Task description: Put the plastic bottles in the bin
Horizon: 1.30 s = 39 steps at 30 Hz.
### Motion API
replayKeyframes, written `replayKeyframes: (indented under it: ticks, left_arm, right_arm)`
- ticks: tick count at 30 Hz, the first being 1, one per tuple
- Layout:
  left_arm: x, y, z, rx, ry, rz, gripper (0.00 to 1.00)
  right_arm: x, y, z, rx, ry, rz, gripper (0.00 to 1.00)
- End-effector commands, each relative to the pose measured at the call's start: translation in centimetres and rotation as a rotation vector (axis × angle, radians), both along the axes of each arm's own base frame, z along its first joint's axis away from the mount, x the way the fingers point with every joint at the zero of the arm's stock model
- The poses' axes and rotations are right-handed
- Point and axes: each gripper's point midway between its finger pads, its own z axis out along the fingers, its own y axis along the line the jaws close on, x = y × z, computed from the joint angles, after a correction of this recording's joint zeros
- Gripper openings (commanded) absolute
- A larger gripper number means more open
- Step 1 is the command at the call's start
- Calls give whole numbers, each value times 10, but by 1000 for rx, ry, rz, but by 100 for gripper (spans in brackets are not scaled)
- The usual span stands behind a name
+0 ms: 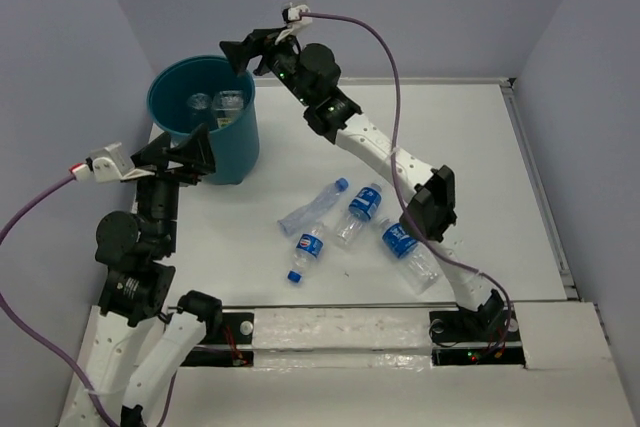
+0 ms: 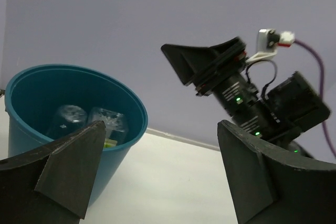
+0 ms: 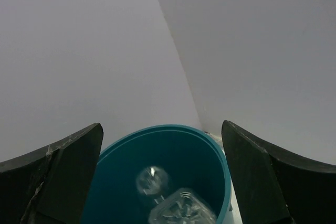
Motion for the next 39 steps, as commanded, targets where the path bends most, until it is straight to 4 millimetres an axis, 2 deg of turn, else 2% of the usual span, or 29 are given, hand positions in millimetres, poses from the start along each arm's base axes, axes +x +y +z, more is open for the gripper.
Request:
replayKeyframes:
  ticks: [1,2,3,4,5,6,7,8,9,10,11,12,13,14,15,16,20,21,22,24,25,27,28,29,30,31,32,35,39]
  left_arm:
    - [7,-7,12,46,-17,-18,97]
    - [10,-12,12,68,-13,-38,97]
    - [11,-17,13,81,-10,-59,97]
    - [17,-25,6,106,28,-87,96]
    - [20,-33,5,128,43,-122,96]
    - [18,-48,3,166,65,-202,96]
    - [28,-62,-9,191,116,-253,97]
    - [27,-84,-20,226,157,-367,97]
    - [30,-96,-34,243,212,-425,97]
    - [32,-106,-58,257,303,-478,97]
    - [40,-119,-81,276,381,-522,96]
    - [39,-130,-102,292,438,-553,96]
    - [39,-134,-118,307,488,-546,96]
    - [43,-139,-141,334,550,-503,96]
    - [45,-140,-151,353,583,-474,96]
    - [48,-143,-169,380,644,-459,96]
    - [60,-159,-196,437,734,-397,93]
    - [67,-160,-191,446,731,-354,92]
    - [69,-172,-207,498,774,-358,86]
    - [80,-181,-203,556,766,-322,84]
    - [84,-189,-225,612,817,-324,82]
    - [93,-200,-233,653,847,-337,80]
    - [96,-202,-242,684,876,-337,80]
    - [95,-201,-270,747,969,-331,78]
    - [101,-203,-272,762,981,-319,77]
    - [103,-205,-293,807,1026,-320,77]
    - [103,-208,-290,809,1018,-340,77]
    - [105,-224,-326,855,1098,-399,73]
    - [106,-233,-335,852,1110,-442,70]
  right_arm:
    - [-68,-57,136,63,-203,9,100]
    - [-64,-55,116,-14,-173,-4,100]
    - [-67,-61,112,-51,-166,-20,100]
    - [-90,-91,141,-45,-193,-44,100]
    - [-97,-101,135,-82,-185,-56,100]
    - [-83,-105,77,-210,-105,-98,100]
    - [-87,-120,61,-255,-76,-116,99]
    - [-107,-160,76,-248,-77,-165,99]
    - [-112,-175,56,-282,-37,-178,99]
    - [-110,-185,-9,-374,70,-176,99]
    - [-117,-201,-35,-405,140,-179,98]
    - [-135,-225,-34,-370,165,-178,96]
    - [-146,-232,-55,-389,207,-165,96]
    - [-156,-241,-109,-459,318,-159,95]
    - [-165,-249,-126,-482,359,-162,94]
    - [-179,-266,-158,-523,427,-171,93]
    - [-206,-300,-204,-533,549,-231,85]
    - [-213,-308,-228,-547,598,-249,85]
    - [-219,-313,-230,-533,605,-251,79]
    - [-228,-319,-252,-542,659,-253,79]
    - [-233,-322,-256,-542,677,-252,79]
    - [-240,-320,-260,-523,702,-222,80]
    - [-243,-320,-259,-517,704,-212,80]
    - [-245,-320,-260,-516,711,-208,80]
    - [-248,-320,-259,-503,714,-200,80]
    - [-250,-321,-260,-503,715,-194,81]
    - [-252,-320,-259,-496,713,-186,81]
    - [-258,-319,-253,-476,696,-156,82]
    - [-260,-327,-251,-463,687,-185,83]
